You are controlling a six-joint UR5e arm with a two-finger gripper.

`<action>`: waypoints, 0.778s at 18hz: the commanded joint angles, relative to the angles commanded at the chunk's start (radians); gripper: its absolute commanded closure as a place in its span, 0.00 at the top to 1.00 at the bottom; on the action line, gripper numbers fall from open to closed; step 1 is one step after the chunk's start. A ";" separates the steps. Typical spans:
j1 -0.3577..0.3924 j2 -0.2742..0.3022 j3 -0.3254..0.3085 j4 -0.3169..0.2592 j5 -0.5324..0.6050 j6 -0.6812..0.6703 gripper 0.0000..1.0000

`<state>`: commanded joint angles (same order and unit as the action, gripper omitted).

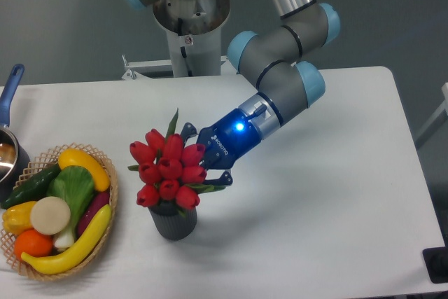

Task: Insert the flowers into the vase
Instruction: 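Lower the tulip stems down into the black vase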

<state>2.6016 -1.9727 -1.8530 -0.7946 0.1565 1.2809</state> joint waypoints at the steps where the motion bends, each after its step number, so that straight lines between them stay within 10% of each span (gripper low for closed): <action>1: -0.006 -0.002 0.000 0.000 0.000 0.000 0.27; 11: -0.012 -0.008 -0.018 0.005 0.002 0.003 0.39; 14: -0.012 -0.008 -0.008 0.006 0.002 0.005 0.77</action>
<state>2.5894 -1.9804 -1.8608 -0.7885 0.1580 1.2855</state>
